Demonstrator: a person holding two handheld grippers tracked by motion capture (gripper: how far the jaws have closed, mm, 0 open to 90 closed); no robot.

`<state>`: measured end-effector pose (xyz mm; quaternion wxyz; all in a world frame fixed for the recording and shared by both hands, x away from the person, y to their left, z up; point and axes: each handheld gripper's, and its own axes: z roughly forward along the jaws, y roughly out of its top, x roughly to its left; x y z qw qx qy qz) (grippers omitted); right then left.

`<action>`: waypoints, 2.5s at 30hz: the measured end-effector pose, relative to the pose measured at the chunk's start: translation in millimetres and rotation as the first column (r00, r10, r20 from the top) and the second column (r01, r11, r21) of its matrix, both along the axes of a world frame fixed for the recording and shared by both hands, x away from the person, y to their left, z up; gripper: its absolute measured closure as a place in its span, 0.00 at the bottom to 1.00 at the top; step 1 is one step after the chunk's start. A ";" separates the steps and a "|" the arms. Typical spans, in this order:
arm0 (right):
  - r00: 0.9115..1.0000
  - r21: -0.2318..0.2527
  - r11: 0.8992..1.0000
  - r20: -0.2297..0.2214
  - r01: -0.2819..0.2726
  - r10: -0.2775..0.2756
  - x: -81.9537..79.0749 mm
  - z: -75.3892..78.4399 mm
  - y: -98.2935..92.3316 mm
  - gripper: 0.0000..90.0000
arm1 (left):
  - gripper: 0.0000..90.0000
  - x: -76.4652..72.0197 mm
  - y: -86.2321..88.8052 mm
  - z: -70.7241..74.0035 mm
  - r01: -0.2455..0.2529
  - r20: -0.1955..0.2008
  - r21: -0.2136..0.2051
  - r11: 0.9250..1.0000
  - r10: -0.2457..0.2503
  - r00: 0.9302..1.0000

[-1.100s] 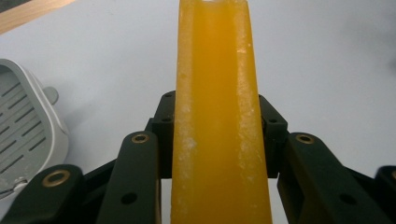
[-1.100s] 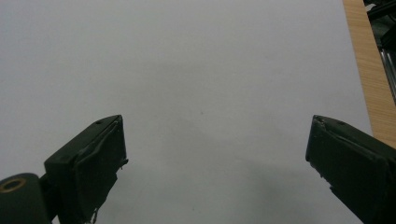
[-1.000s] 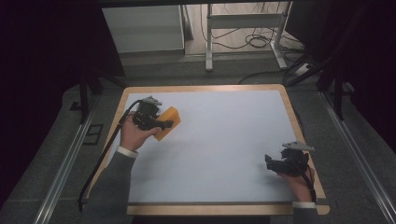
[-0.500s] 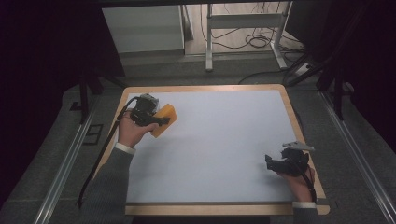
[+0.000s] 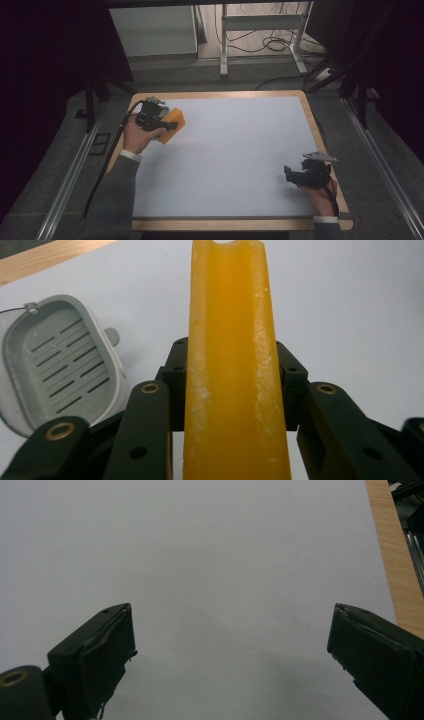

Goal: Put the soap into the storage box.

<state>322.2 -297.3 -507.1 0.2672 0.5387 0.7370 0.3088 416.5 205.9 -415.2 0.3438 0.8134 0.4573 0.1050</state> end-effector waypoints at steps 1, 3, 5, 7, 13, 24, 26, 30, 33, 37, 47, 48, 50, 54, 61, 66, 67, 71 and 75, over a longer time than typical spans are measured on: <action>1.000 -0.001 1.000 0.000 0.000 0.000 0.0 -0.1 -0.1 0.06 | 0.68 1.1 1.3 0.1 -0.005 0.000 -0.004 1.000 0.005 1.000; 1.000 0.000 1.000 -0.001 -0.001 0.001 -0.1 0.0 -0.2 0.06 | 0.68 4.5 5.3 0.0 -0.028 0.012 -0.012 1.000 0.029 1.000; 1.000 0.000 1.000 -0.001 -0.001 0.001 -0.1 0.1 -0.1 0.06 | 0.68 5.8 6.6 -0.2 -0.042 0.021 -0.017 0.999 0.042 0.999; 1.000 0.000 1.000 -0.001 -0.001 0.001 -0.1 0.0 -0.1 0.06 | 0.68 11.6 11.4 -0.9 -0.061 0.016 -0.033 0.998 0.061 0.998; 1.000 0.000 1.000 -0.001 0.002 -0.002 0.0 -0.3 -0.7 0.06 | 0.68 18.4 16.3 -3.3 -0.081 0.005 -0.034 0.996 0.082 0.997; 1.000 0.000 1.000 -0.003 0.003 -0.003 0.1 -0.7 -1.1 0.06 | 0.68 34.6 27.2 -9.4 -0.124 -0.025 -0.043 0.991 0.123 0.992; 1.000 -0.001 1.000 -0.002 0.003 -0.003 0.2 -0.8 -1.7 0.06 | 0.68 38.1 31.3 -9.2 -0.141 -0.026 -0.055 0.989 0.139 0.990; 1.000 0.000 1.000 -0.003 0.003 -0.003 0.4 -1.1 -1.6 0.06 | 0.68 42.0 35.4 -9.7 -0.154 -0.033 -0.063 0.986 0.152 0.988; 1.000 0.000 1.000 -0.003 0.003 -0.003 0.3 -1.1 -1.3 0.06 | 0.68 45.6 39.2 -11.0 -0.180 -0.018 -0.057 0.982 0.180 0.984; 1.000 -0.001 1.000 -0.001 0.003 -0.003 0.3 -1.1 -1.8 0.06 | 0.68 48.2 41.3 -11.5 -0.188 -0.023 -0.072 0.980 0.187 0.982; 1.000 0.003 1.000 -0.004 0.007 -0.007 0.4 -1.0 -2.3 0.06 | 0.68 60.2 49.4 -17.5 -0.228 -0.042 -0.082 0.970 0.225 0.974; 1.000 0.003 1.000 -0.004 0.007 -0.007 0.4 -1.0 -2.3 0.06 | 0.68 60.2 49.4 -17.5 -0.228 -0.042 -0.082 0.970 0.225 0.974; 1.000 0.002 1.000 -0.005 0.006 -0.006 0.5 -1.1 -2.8 0.06 | 0.68 62.2 50.2 -18.6 -0.236 -0.042 -0.084 0.968 0.233 0.972; 1.000 0.001 1.000 -0.004 0.007 -0.007 0.6 -1.3 -3.6 0.06 | 0.68 66.3 52.6 -21.0 -0.248 -0.045 -0.089 0.965 0.245 0.968; 1.000 0.000 1.000 -0.005 0.008 -0.008 0.8 -1.9 -3.8 0.06 | 0.68 73.8 57.7 -26.2 -0.270 -0.065 -0.079 0.960 0.265 0.962; 1.000 -0.001 1.000 -0.008 0.008 -0.008 1.3 -2.6 -4.0 0.06 | 0.68 79.7 59.5 -33.2 -0.292 -0.075 -0.077 0.953 0.287 0.955; 1.000 0.000 1.000 -0.009 0.010 -0.010 1.3 -2.7 -4.0 0.06 | 0.68 81.2 59.5 -34.7 -0.292 -0.077 -0.076 0.953 0.287 0.955; 1.000 0.000 1.000 -0.007 0.012 -0.012 1.2 -2.7 -4.1 0.06 | 0.68 85.5 59.6 -38.9 -0.295 -0.089 -0.076 0.952 0.289 0.953; 1.000 -0.005 1.000 -0.011 0.008 -0.008 1.6 -3.4 -4.5 0.06 | 0.68 90.2 63.1 -42.1 -0.332 -0.084 -0.080 0.940 0.326 0.942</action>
